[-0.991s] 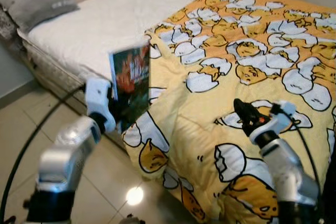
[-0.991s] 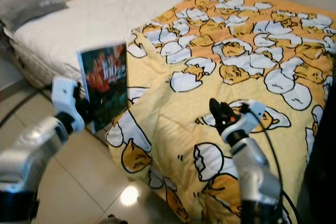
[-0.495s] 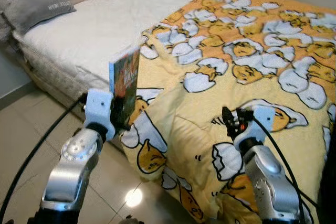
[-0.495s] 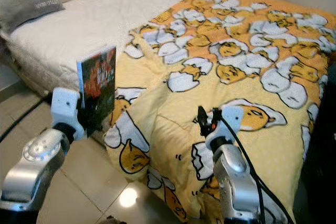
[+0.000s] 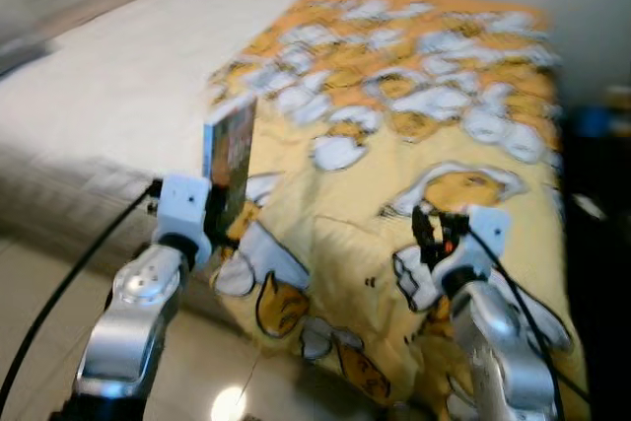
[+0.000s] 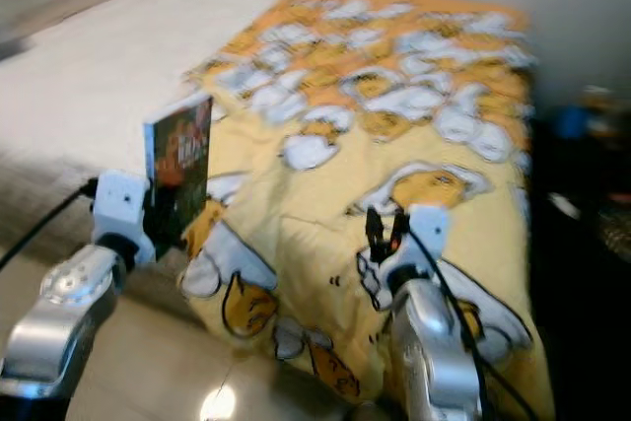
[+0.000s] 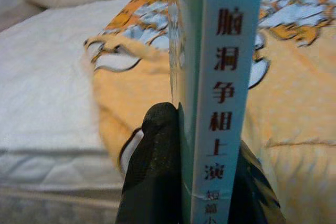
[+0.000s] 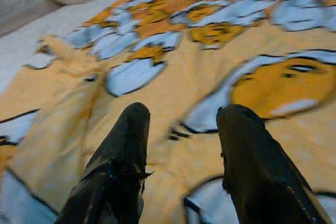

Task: Clean up the room

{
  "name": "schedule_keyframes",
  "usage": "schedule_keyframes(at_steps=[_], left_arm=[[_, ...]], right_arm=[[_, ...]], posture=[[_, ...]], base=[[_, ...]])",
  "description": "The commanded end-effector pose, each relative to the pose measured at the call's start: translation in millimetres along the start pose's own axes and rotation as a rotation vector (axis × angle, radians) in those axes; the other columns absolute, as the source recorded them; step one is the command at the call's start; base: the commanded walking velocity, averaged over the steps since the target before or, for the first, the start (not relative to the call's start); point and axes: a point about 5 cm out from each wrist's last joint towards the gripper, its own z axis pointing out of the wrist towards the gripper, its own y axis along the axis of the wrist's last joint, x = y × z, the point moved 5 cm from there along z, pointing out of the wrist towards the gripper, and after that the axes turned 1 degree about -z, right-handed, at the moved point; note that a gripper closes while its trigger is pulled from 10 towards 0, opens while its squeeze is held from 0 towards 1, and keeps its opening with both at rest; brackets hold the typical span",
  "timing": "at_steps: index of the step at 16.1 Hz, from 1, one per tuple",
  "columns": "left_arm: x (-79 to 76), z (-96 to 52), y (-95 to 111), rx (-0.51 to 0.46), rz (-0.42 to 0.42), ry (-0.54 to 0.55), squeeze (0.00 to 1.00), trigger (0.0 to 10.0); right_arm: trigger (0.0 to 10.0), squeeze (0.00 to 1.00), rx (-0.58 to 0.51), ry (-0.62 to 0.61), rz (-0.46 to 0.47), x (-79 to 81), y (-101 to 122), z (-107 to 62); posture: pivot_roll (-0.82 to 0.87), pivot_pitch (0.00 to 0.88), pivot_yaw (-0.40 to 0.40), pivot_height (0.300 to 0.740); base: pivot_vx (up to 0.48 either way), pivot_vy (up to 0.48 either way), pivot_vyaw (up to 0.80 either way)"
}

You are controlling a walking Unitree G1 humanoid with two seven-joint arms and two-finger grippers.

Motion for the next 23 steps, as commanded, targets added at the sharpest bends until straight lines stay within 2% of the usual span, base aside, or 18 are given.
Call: schedule_keyframes(at_steps=[1, 8, 10, 16, 18, 23], left_arm=[[-2.1, -0.2, 10.1, -0.039, 0.004, -0.002, 0.0, 10.0], [-0.8, -5.8, 3.5, -0.022, -0.022, 0.017, 0.0, 10.0], [-0.1, -7.6, 2.1, -0.016, -0.056, 0.02, 0.0, 10.0], [1.5, -9.2, 0.4, 0.0, -0.057, 0.009, 0.0, 10.0], [0.8, -9.0, -1.0, 0.004, -0.072, 0.006, 0.0, 10.0], [3.0, -10.2, -0.2, -0.002, -0.073, 0.017, 0.0, 10.0]], right_arm=[[10.0, 0.0, -0.011, -0.017, -0.01, -5.1, 5.6, -0.3], [10.0, 0.0, 0.009, -0.021, -0.016, -5.7, 2.5, -2.8], [10.0, 0.0, 0.014, -0.018, -0.013, -3.9, 1.8, -2.8], [10.0, 0.0, 0.02, -0.017, -0.012, -2.9, 1.8, -3.7], [10.0, 0.0, 0.017, -0.015, -0.055, -4.2, 3.4, -2.6], [10.0, 0.0, -0.003, -0.011, -0.098, -3.1, 7.7, 1.5]], posture=[[-0.04, 0.0, 0.072, 0.74], [-0.03, 0.0, 0.065, 0.74], [-0.04, 0.0, 0.066, 0.74], [-0.04, 0.0, 0.069, 0.74], [-0.04, 0.0, 0.067, 0.74], [-0.03, 0.0, 0.053, 0.74]], base=[[0.0, 0.412, -0.8], [0.0, 0.41, -0.8], [0.0, 0.409, -0.8], [0.0, 0.409, -0.8], [0.0, 0.407, -0.28], [0.0, 0.408, 0.0]])
